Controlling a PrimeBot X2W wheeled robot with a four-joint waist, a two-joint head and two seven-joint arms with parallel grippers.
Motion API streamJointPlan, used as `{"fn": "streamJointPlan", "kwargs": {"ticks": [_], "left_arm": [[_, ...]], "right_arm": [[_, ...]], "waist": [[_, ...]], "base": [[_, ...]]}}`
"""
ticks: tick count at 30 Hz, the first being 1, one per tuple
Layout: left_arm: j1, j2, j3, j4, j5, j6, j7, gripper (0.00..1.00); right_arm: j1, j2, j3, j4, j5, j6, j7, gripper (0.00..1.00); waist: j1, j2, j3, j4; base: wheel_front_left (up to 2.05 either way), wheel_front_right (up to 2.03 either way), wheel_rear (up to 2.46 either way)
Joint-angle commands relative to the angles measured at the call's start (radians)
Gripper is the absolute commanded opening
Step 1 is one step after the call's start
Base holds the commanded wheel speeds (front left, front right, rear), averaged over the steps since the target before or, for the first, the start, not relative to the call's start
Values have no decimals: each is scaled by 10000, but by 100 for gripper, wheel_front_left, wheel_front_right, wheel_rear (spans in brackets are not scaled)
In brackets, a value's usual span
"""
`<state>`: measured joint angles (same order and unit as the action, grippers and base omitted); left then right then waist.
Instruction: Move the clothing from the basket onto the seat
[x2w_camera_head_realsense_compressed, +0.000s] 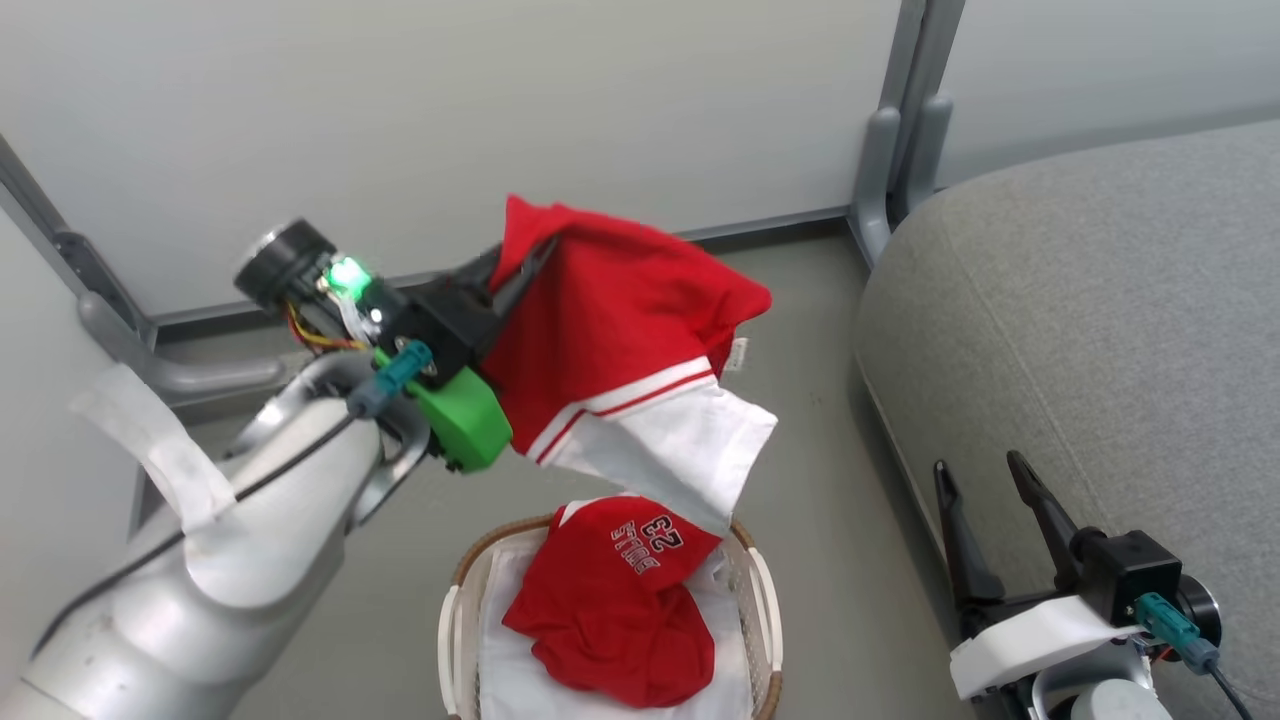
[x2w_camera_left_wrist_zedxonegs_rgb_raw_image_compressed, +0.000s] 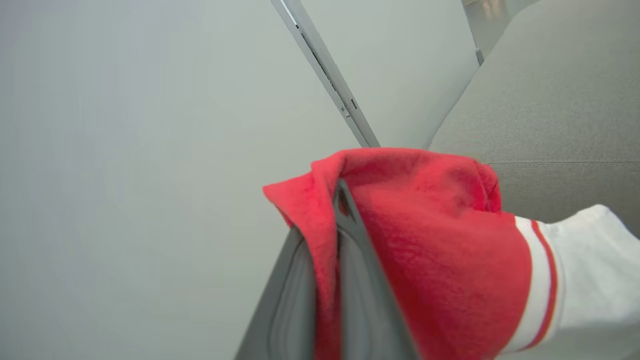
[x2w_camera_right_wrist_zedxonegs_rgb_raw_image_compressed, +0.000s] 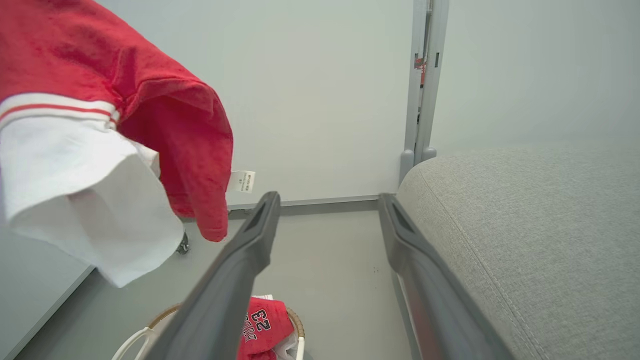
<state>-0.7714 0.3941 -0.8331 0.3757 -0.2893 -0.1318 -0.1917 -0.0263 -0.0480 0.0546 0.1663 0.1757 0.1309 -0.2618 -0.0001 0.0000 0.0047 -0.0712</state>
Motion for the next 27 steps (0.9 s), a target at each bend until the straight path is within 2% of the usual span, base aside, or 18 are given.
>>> {"fn": "streamJointPlan", "kwargs": {"ticks": [1, 8, 15, 23, 27], "left_arm": [[-279, 109, -22, -127, -114, 28, 50, 0], [-894, 322, 17, -542, -558, 27, 99, 0], [-875, 350, 9, -689, -667, 63, 15, 0], [-729, 220, -227, -858, -631, 75, -46, 0], [-665, 131, -328, -886, -643, 80, -59, 0]], "right_arm": [[132, -42, 70, -66, -28, -3, -49, 100], [-211, -42, 441, -309, -4, -3, -49, 100], [-1160, -40, 1046, -502, -873, -3, -49, 100], [-3110, -40, 2306, 963, -2272, -8, -48, 100], [-4041, -45, 2557, 1736, -2670, -8, -49, 100]], "waist": [[1, 0, -226, -57], [1, 0, -351, -168], [1, 0, -384, -201], [1, 0, -389, -57], [1, 0, -399, 46]], "base": [[0, 0, 0], [0, 0, 0], [0, 0, 0], [0, 0, 0], [0, 0, 0]]}}
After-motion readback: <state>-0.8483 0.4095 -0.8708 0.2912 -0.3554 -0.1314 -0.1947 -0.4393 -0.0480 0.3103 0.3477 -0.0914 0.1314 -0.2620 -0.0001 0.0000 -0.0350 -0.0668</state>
